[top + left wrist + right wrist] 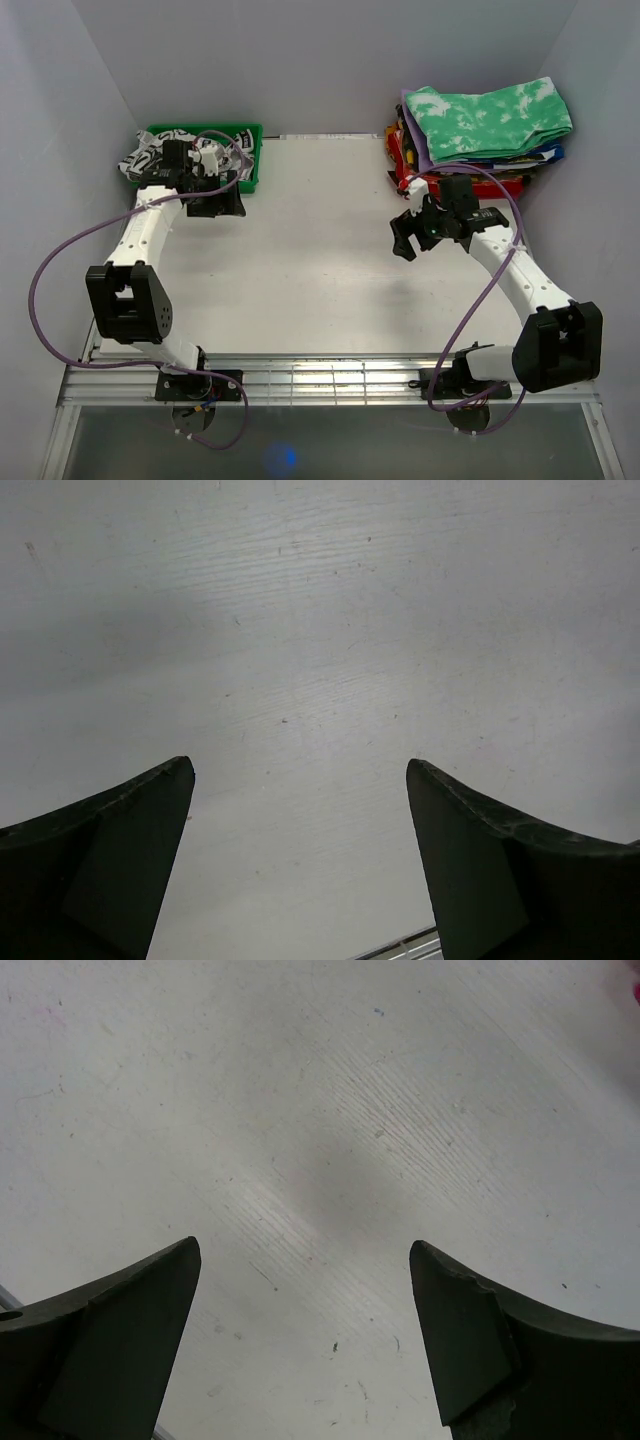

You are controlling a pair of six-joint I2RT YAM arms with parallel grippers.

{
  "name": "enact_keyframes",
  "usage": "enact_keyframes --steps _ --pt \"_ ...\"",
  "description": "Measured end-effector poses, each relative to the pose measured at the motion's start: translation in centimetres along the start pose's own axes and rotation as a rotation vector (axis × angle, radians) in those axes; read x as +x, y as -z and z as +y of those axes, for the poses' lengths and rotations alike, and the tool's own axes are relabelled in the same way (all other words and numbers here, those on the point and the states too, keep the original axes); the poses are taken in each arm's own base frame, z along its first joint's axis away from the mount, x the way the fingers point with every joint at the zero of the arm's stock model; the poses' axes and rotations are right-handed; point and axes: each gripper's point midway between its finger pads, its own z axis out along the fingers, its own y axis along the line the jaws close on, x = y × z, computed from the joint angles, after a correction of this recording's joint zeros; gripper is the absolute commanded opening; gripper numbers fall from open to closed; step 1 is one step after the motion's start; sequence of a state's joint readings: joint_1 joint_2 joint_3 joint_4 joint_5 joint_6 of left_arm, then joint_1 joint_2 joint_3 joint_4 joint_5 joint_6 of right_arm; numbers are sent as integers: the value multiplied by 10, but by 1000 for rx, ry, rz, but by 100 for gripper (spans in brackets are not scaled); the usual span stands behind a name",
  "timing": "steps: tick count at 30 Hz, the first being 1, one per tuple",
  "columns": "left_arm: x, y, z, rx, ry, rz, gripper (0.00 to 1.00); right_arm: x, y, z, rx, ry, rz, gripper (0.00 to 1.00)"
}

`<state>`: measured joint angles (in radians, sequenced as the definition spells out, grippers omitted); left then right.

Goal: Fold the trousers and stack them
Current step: Grab the trousers from the pile

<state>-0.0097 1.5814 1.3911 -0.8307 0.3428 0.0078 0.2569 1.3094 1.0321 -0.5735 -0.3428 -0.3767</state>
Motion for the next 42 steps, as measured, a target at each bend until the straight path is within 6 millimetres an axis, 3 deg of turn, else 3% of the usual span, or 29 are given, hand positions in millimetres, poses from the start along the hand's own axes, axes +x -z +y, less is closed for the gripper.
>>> enact_keyframes --steps 3,6,13,15,19,23,31,35,38,39,42 --pt "-17 4 1 -10 16 -22 98 1 1 -3 8 -5 1 90" --pt "-55 9 13 -19 46 -78 98 -1 2 -4 12 -5 -1 90" --pt "-203 26 109 -153 131 -388 98 -15 5 -13 40 14 -21 90" --pt "-224 23 134 -188 134 -453 98 -19 5 -16 47 21 -22 90" --pt "-223 -6 164 -235 141 -459 98 -29 3 -23 63 35 -28 90" --pt "-212 -51 180 -224 120 -429 98 -34 0 -29 72 38 -23 90" --pt "-164 -152 206 -165 112 -291 98 -32 -2 -37 99 55 -1 90" --pt "-159 -164 211 -193 62 -277 96 -29 -5 -39 102 54 10 90" --pt "-163 -165 209 -215 1 -280 66 -27 -8 -40 101 51 21 90" --pt "-163 -167 206 -216 -20 -276 40 -27 -9 -41 100 50 24 90" --pt "-168 -169 198 -217 -63 -281 7 -29 -11 -43 101 50 26 90"
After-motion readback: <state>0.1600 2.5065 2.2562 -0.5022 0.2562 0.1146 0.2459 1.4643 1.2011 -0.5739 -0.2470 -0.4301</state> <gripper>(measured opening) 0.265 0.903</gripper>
